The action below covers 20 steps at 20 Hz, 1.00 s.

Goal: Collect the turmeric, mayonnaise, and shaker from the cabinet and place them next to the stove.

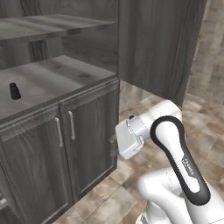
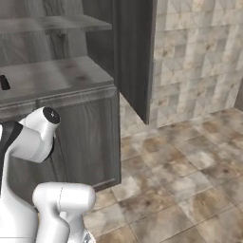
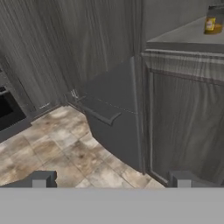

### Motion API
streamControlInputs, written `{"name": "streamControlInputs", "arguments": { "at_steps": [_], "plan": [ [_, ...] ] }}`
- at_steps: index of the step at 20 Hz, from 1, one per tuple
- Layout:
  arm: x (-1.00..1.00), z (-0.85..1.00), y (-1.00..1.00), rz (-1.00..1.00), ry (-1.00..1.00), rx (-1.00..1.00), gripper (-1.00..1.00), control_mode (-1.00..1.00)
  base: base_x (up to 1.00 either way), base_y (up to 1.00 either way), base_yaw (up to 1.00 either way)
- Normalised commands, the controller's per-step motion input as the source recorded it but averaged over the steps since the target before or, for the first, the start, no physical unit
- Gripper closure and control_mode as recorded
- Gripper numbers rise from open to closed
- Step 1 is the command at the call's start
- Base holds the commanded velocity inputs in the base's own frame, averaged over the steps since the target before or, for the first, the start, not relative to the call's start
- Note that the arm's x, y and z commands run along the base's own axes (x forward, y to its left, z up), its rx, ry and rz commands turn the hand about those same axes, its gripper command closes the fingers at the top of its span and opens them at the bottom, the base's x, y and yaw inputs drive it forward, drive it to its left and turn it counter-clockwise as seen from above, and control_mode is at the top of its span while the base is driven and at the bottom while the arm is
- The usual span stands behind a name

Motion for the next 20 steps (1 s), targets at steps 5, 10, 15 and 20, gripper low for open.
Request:
{"name": "streamControlInputs", "arguments": {
  "at_steps": [5, 10, 15, 20],
  "plan": [
    [0.00, 0.00, 0.00, 0.00, 0.00, 0.00, -1.00, 1.00, 0.66, -0.01, 0.23],
    [0.00, 0.00, 0.00, 0.00, 0.00, 0.00, -1.00, 1.00, 0.66, 0.00, 0.23],
    [0.00, 0.00, 0.00, 0.00, 0.00, 0.00, -1.00, 1.00, 0.65, 0.00, 0.18],
    [0.00, 0.00, 0.00, 0.00, 0.00, 0.00, -1.00, 1.00, 0.65, 0.00, 0.15]
  ]
}}
